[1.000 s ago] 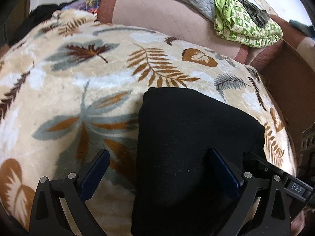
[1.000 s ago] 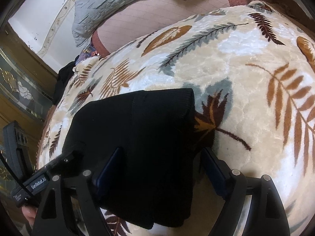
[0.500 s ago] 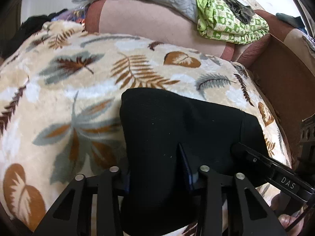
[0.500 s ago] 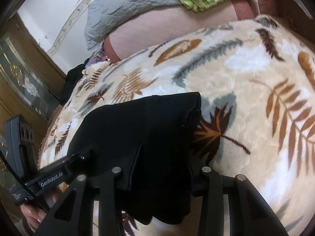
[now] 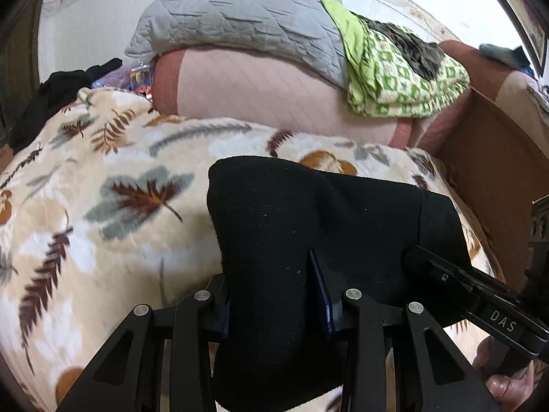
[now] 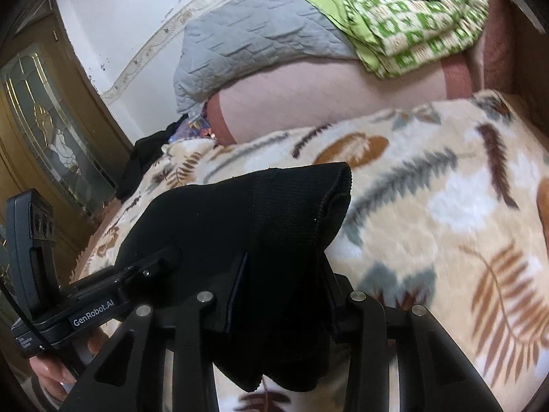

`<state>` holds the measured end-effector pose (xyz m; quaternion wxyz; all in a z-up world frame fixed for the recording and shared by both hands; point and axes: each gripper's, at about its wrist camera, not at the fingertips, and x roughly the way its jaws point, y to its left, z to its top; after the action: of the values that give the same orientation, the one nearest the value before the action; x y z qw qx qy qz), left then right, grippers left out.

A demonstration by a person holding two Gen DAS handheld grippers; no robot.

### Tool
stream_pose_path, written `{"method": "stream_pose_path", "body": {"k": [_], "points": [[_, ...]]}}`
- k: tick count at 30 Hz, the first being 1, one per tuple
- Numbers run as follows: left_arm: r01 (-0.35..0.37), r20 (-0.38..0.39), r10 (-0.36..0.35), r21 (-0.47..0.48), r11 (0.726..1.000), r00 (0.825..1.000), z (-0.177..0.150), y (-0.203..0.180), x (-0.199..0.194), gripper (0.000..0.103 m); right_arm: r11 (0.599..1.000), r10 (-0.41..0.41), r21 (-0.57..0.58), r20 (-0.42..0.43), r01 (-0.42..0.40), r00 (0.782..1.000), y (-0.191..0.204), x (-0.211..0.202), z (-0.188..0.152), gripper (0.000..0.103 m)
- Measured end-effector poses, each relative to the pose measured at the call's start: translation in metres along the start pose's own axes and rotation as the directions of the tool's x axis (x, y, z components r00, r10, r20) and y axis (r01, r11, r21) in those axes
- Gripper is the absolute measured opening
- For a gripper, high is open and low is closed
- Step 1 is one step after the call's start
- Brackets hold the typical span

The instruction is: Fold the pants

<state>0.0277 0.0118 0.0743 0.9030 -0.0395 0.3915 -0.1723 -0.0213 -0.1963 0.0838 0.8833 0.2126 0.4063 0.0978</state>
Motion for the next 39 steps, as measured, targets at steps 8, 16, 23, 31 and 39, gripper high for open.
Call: {"method": "stream_pose_path", "body": {"k": [8, 16, 23, 31, 39], "points": [[-0.037, -0.060, 0.035, -0.041, 0.998, 0.998, 0.021, 0.029, 0.054, 0.038, 0.999, 0.025, 0.033, -0.040, -0.023, 0.999, -0.002, 0.063, 0.024, 0.043], [-0.130, -0.130, 0.123, -0.051, 0.990, 0.984, 0.005, 0.049, 0.095, 0.062, 0.996, -0.042, 0.074, -0.122, 0.051, 0.992, -0.033, 0.096, 0.005, 0.050], [-0.140, -0.065, 0.139, -0.023, 0.990, 0.988, 0.004, 0.037, 0.056, 0.060, 1.000, -0.011, -0.003, -0.059, 0.011, 0.998, -0.011, 0.049, 0.011, 0.050], [-0.190, -0.050, 0.194, 0.074, 0.979, 0.980, -0.015, 0.020, 0.055, 0.070, 0.987, -0.097, -0.139, -0.123, 0.080, 0.988, 0.019, 0.075, -0.005, 0.048], [-0.203, -0.089, 0.208, 0.064, 0.977, 0.974, -0.015, 0.022, 0.067, 0.071, 0.992, -0.102, -0.090, -0.147, 0.089, 0.984, 0.000, 0.078, -0.023, 0.050]]}}
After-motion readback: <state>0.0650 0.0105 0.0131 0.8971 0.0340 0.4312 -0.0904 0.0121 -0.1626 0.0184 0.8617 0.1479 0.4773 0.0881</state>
